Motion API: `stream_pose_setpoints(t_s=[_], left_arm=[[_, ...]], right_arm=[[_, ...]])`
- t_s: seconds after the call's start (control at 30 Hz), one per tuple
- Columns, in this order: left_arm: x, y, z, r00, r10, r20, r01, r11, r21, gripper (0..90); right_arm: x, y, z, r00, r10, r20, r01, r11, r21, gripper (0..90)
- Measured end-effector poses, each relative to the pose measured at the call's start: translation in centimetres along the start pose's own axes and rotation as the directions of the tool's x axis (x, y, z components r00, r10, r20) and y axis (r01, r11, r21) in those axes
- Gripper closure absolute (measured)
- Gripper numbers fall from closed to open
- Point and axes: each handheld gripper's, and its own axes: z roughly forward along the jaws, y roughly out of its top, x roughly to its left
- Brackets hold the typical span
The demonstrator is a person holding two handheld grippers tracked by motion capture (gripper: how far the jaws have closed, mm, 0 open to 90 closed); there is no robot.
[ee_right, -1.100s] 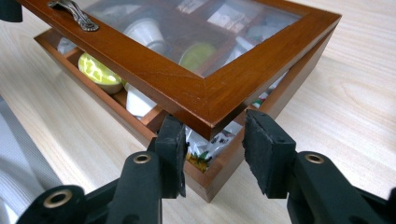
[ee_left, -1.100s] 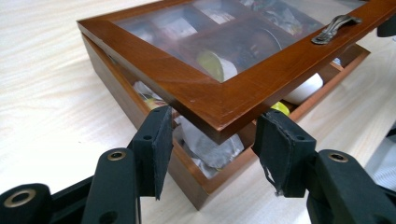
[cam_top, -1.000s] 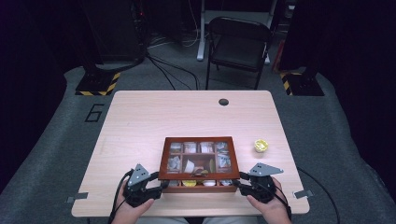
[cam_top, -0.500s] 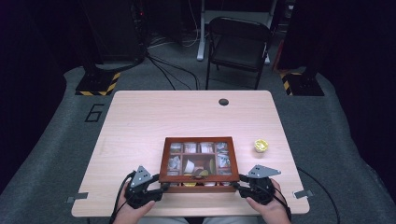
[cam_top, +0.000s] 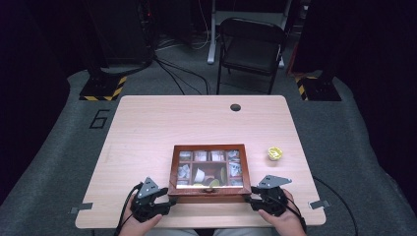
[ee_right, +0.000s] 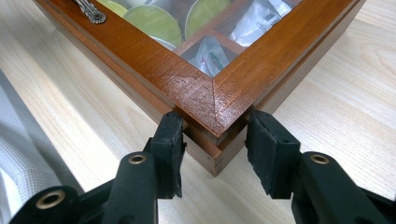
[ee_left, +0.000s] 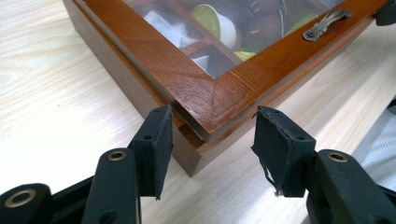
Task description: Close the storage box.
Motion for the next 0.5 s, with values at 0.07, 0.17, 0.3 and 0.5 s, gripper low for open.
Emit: stream_pose_setpoints(t_s=[0.07, 0.17, 0.3, 0.5], left_arm=[[-0.01, 0.05, 0.01, 1.0000, -0.001, -0.002, 0.001, 1.0000, -0.002, 47.1], [0.06, 0.05, 0.08, 1.0000, 0.007, -0.005, -0.007, 1.0000, -0.002, 47.3], [0.08, 0.08, 0.09, 0.9999, 0.009, -0.007, -0.009, 1.0000, -0.003, 47.5], [0.09, 0.03, 0.15, 1.0000, -0.003, -0.001, 0.003, 1.0000, 0.002, 47.5]], right_arm=[[0.04, -0.02, 0.01, 1.0000, -0.007, 0.005, 0.007, 1.000, 0.005, 56.8], [0.15, -0.03, -0.02, 0.9999, -0.010, 0.007, 0.010, 1.000, 0.013, 56.8], [0.25, -0.08, -0.04, 0.9999, -0.006, 0.011, 0.006, 1.000, 0.016, 57.3], [0.26, -0.07, -0.13, 1.0000, -0.002, 0.006, 0.002, 0.999, 0.036, 57.2]])
